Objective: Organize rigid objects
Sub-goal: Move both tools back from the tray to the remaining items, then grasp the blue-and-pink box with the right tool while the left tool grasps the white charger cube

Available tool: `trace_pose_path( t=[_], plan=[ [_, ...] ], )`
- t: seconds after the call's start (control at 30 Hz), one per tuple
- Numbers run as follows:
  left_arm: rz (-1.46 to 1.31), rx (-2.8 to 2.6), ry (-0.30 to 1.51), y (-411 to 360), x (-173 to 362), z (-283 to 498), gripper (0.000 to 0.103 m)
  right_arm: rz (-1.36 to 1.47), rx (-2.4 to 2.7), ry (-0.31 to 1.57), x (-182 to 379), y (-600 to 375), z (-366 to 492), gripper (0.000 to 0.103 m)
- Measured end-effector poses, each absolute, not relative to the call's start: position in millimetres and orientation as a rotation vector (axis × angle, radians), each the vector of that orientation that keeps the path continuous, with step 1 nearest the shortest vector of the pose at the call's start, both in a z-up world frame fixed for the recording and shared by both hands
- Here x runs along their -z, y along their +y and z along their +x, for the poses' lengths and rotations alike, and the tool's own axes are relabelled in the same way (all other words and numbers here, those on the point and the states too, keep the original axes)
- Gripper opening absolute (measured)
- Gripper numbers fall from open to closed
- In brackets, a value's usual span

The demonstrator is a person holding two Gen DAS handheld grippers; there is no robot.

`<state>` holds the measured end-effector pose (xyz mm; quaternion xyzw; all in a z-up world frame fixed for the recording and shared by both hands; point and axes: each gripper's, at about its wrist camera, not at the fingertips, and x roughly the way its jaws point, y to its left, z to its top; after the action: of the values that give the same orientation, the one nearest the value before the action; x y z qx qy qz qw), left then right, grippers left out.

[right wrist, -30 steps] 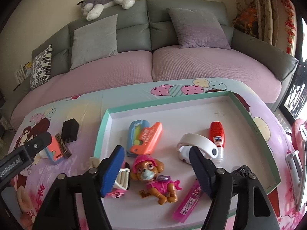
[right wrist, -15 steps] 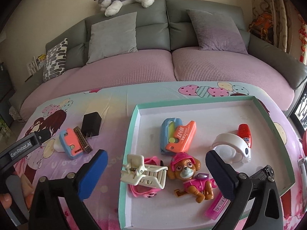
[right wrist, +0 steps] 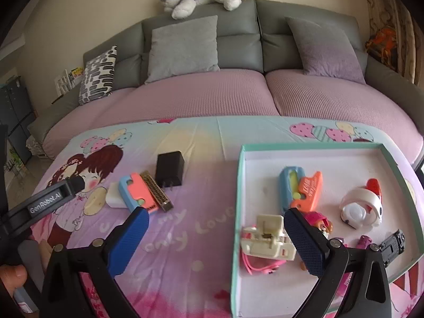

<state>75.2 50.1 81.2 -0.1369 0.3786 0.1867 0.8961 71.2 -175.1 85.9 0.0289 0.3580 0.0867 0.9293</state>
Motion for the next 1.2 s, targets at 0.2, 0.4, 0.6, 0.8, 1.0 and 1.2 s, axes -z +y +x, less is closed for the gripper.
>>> trace_pose_path(
  t=[0.2, 0.4, 0.6, 0.8, 1.0, 1.2],
  plan=[
    [-0.321, -0.394, 0.776, 68.2, -78.3, 72.6, 0.101, 0.099, -0.256, 0.707, -86.9, -155.2, 72.5, 0.103],
    [-0.371, -0.386, 0.812, 86.9, -62.0, 78.5, 0.101, 0.079, -0.316, 0.728, -75.6, -127.7, 78.7, 0.103],
    [-0.371, -0.319, 0.85, 88.7, -45.8, 97.8, 0.101, 0.054, -0.314, 0.816, -52.8, -110.8, 94.0, 0.092],
    [-0.384, -0.257, 0.858, 87.0, -39.5, 109.6, 0.101, 0.021, -0.293, 0.867, -39.8, -100.4, 108.0, 0.077],
    [-0.433, -0.254, 0.878, 96.0, -29.0, 110.5, 0.101, -0.024, -0.323, 0.885, -33.4, -83.8, 120.1, 0.066],
    [-0.47, -0.274, 0.88, 108.6, -25.2, 107.5, 0.101, -0.041, -0.363, 0.877, -31.7, -72.1, 128.8, 0.054]
  ],
)
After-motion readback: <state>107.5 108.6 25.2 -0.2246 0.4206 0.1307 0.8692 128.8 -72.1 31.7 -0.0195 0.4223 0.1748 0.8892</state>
